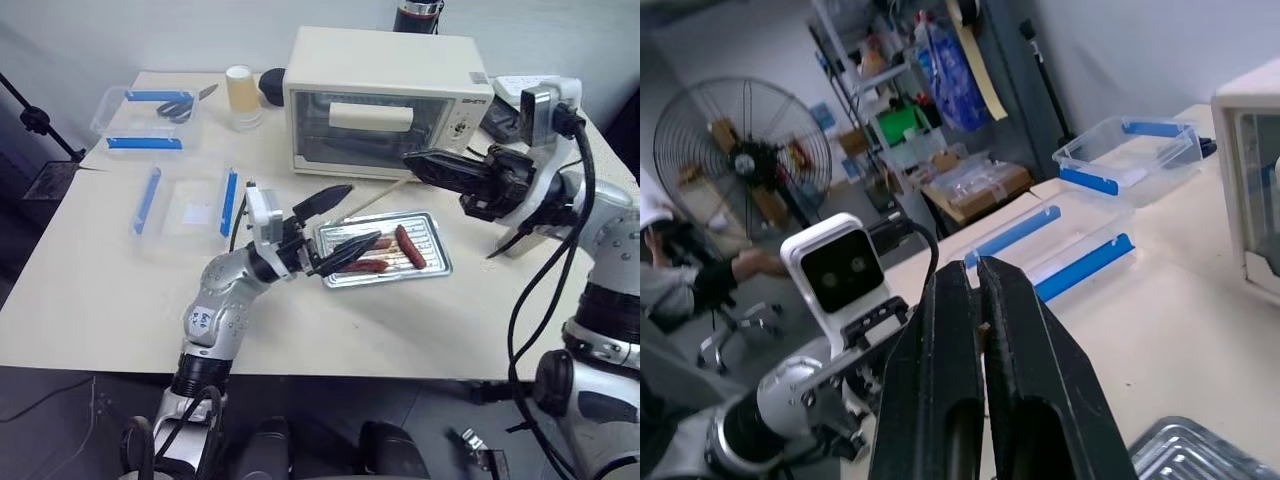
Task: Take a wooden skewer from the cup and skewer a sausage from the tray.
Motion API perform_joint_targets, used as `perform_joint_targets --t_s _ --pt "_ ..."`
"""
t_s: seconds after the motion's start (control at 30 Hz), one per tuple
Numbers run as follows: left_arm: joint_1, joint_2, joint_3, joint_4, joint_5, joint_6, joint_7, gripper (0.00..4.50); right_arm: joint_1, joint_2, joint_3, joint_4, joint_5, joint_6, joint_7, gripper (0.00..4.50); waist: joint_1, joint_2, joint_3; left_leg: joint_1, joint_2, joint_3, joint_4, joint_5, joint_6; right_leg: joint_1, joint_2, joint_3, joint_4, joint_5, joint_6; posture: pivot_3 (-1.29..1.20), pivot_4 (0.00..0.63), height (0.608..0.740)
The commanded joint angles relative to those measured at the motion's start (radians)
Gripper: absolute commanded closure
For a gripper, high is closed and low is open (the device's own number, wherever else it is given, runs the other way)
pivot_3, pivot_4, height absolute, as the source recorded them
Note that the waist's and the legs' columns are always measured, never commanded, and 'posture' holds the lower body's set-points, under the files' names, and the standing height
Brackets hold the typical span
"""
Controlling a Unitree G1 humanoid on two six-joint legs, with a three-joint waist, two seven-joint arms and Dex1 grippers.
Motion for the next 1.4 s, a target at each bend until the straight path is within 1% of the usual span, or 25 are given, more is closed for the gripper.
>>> perform_joint_targets --t_s 0.03,0.17,0.27,0.67,0.7,0.87,0.93,0.97,1.03,1.13,1.2,1.33,1.4 --pt "-0.015 -0.020 -0.001 -0.013 0.001 -0.024 0.014 0.00 0.013 0.011 -0.034 -0.064 0.083 0.006 -0.070 4.48 0.000 0.000 0.000 0.000 0.000 0.000 0.000 0.000 0.000 0.000 0.000 0.000 0.000 0.000 0.000 0.00 0.150 0.740" --pt "-0.015 -0.032 0.000 -0.024 -0.004 -0.022 0.025 0.00 0.041 0.011 -0.026 -0.080 0.127 -0.004 -0.113 4.48 0.001 0.000 0.000 0.000 0.000 0.000 -0.001 0.000 0.000 0.000 0.000 0.000 0.000 0.000 0.000 0.00 0.150 0.740" --pt "-0.006 -0.032 -0.004 -0.029 -0.003 -0.021 0.024 0.60 0.051 0.005 -0.019 -0.080 0.154 -0.008 -0.133 4.50 0.000 0.000 0.000 0.000 0.000 0.000 0.000 0.000 0.000 0.000 0.000 0.000 0.000 0.000 0.000 0.00 0.150 0.740" --pt "0.000 -0.033 -0.004 -0.036 -0.007 -0.017 0.029 4.33 0.073 0.000 -0.013 -0.071 0.227 -0.036 -0.189 4.50 0.001 0.000 0.000 0.000 0.000 0.000 0.000 0.000 0.000 0.000 0.000 0.000 0.000 0.000 0.000 0.00 0.150 0.740" --pt "-0.002 -0.033 -0.003 -0.035 -0.008 -0.017 0.031 4.47 0.076 0.000 -0.013 -0.072 0.233 -0.037 -0.194 4.50 0.001 0.000 0.000 0.000 0.000 0.000 0.000 0.000 0.000 0.000 0.000 0.000 0.000 0.000 0.000 0.00 0.150 0.740" --pt "-0.018 -0.041 0.018 -0.031 -0.018 -0.010 0.056 4.47 0.105 -0.007 -0.009 -0.067 0.285 -0.011 -0.230 4.50 0.001 0.000 0.000 0.000 0.000 0.000 -0.001 0.000 0.000 0.000 0.000 0.000 0.000 0.000 0.000 0.00 0.150 0.740" --pt "-0.017 -0.029 0.029 -0.033 -0.015 -0.004 0.060 4.50 0.132 -0.033 -0.003 -0.075 0.279 -0.015 -0.220 3.98 0.002 0.000 0.000 0.000 0.000 0.000 0.000 0.000 0.000 0.000 0.000 0.000 0.000 0.000 0.000 0.00 0.150 0.740" --pt "-0.015 -0.017 0.036 -0.033 -0.010 -0.005 0.060 4.50 0.149 -0.053 0.007 -0.085 0.240 -0.050 -0.201 3.75 0.004 0.000 0.000 0.000 0.000 0.000 0.000 0.000 0.001 0.000 0.000 0.000 -0.001 0.000 0.000 0.00 0.150 0.740" --pt "-0.002 0.028 0.047 -0.035 0.015 -0.014 0.049 4.50 0.184 -0.102 0.019 -0.091 0.170 -0.112 -0.168 3.12 0.001 0.000 0.000 0.000 0.000 0.000 -0.001 0.000 0.001 0.000 0.000 0.000 -0.001 0.000 0.000 0.00 0.150 0.740" --pt "0.046 0.121 0.083 -0.040 0.037 -0.028 0.023 4.50 0.279 -0.216 0.047 -0.108 0.051 -0.226 -0.047 2.04 0.001 0.000 0.000 0.000 0.000 0.001 -0.001 -0.001 0.001 0.000 0.000 0.000 -0.001 0.000 0.000 0.00 0.150 0.740" --pt "0.094 0.183 0.112 -0.044 0.039 -0.033 0.006 4.50 0.353 -0.288 0.059 -0.108 -0.009 -0.285 0.034 1.42 0.001 0.000 0.000 0.000 0.000 0.001 -0.002 -0.001 0.001 0.000 0.000 0.000 -0.002 0.000 0.000 0.00 0.150 0.740" --pt "0.213 0.292 0.163 -0.069 0.039 -0.040 -0.032 4.50 0.482 -0.399 0.131 -0.081 -0.197 -0.482 0.166 0.03 -0.001 0.000 0.000 0.001 0.000 0.001 -0.003 -0.001 0.001 0.000 0.000 0.000 -0.003 0.000 0.000 0.00 0.150 0.740" --pt "0.274 0.330 0.197 -0.094 0.024 -0.029 -0.031 4.50 0.505 -0.429 0.184 -0.053 -0.287 -0.556 0.193 0.03 -0.002 0.000 0.000 0.001 0.000 0.002 -0.002 -0.001 0.001 0.000 0.000 0.001 -0.003 0.000 0.000 0.00 0.150 0.740"
